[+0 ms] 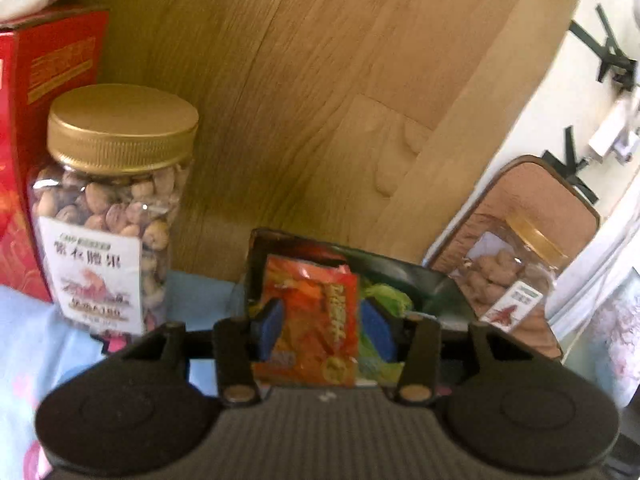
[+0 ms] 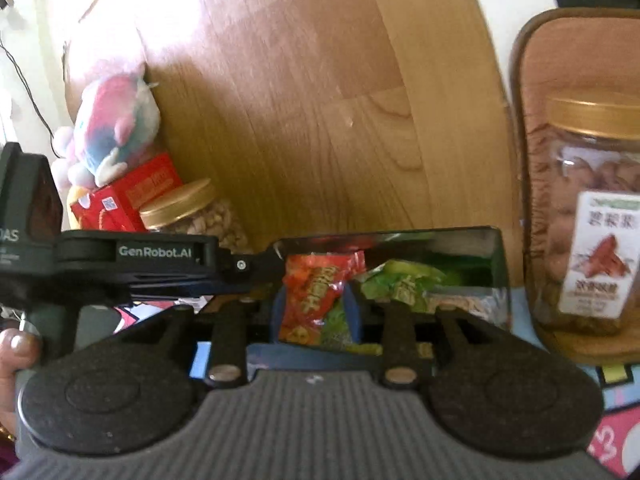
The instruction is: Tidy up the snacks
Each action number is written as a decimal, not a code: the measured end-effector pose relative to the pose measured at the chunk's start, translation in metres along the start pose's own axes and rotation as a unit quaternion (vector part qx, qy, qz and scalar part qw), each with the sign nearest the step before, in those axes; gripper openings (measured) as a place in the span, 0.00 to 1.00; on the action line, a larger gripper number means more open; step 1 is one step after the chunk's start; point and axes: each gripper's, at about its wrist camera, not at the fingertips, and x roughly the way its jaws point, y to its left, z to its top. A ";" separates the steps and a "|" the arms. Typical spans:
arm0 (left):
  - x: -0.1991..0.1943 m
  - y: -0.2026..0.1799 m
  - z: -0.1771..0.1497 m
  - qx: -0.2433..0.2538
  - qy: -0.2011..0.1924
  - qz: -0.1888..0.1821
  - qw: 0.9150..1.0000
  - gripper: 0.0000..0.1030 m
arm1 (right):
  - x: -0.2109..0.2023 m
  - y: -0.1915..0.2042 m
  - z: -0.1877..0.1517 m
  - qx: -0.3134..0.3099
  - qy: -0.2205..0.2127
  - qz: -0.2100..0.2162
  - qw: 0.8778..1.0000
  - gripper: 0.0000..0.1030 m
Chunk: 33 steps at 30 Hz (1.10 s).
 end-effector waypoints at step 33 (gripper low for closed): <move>-0.169 -0.051 -0.179 0.115 -0.019 0.137 0.984 0.53 | -0.169 0.073 -0.129 0.070 0.028 -0.023 0.997 0.42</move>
